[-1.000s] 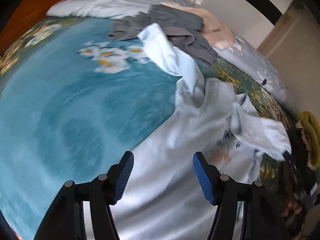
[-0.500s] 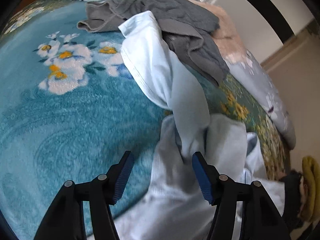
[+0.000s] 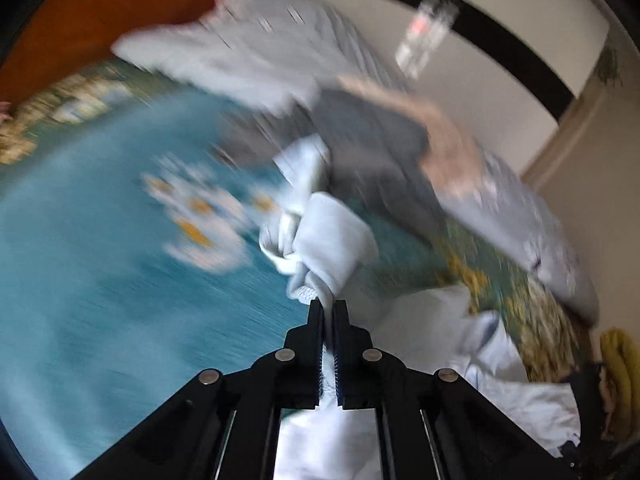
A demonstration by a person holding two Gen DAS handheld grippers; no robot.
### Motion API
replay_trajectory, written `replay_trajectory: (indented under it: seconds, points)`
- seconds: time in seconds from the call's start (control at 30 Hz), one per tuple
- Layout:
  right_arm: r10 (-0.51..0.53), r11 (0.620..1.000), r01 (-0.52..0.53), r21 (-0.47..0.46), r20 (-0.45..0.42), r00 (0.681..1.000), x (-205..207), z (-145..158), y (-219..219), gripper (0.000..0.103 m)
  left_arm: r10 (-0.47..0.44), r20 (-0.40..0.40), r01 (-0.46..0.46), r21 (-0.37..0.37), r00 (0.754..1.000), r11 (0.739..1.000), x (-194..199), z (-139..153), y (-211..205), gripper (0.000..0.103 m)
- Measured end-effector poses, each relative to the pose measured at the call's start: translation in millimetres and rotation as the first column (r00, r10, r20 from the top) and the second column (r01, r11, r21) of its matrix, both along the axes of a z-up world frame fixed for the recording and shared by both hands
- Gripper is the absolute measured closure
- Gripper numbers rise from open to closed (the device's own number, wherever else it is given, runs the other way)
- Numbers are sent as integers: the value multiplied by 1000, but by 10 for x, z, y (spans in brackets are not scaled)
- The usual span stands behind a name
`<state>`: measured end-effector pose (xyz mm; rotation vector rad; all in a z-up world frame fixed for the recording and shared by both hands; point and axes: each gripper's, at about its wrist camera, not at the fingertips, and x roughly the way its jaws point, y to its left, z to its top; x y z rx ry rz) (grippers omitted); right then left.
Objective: Fold clothes
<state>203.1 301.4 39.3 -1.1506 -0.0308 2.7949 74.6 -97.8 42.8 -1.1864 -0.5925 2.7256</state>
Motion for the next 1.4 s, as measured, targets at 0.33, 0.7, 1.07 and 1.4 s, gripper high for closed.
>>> replay_trajectory:
  seconds: [0.33, 0.7, 1.07, 1.4]
  points:
    - [119, 993, -121, -16, -107, 987, 51, 398, -544, 94, 279, -6, -277, 109, 960, 955, 1182, 158, -1760, 98]
    - [47, 999, -47, 10, -6, 999, 124, 82, -508, 95, 203, 205, -245, 206, 957, 947, 1835, -637, -1766, 97]
    - [55, 998, -53, -21, 113, 992, 140, -235, -359, 93, 164, 185, -200, 195, 969, 960, 1907, -487, -1832, 49]
    - [85, 996, -82, -41, 92, 992, 312, -164, -368, 49, 145, 168, -173, 166, 975, 971, 1473, -432, -1660, 43]
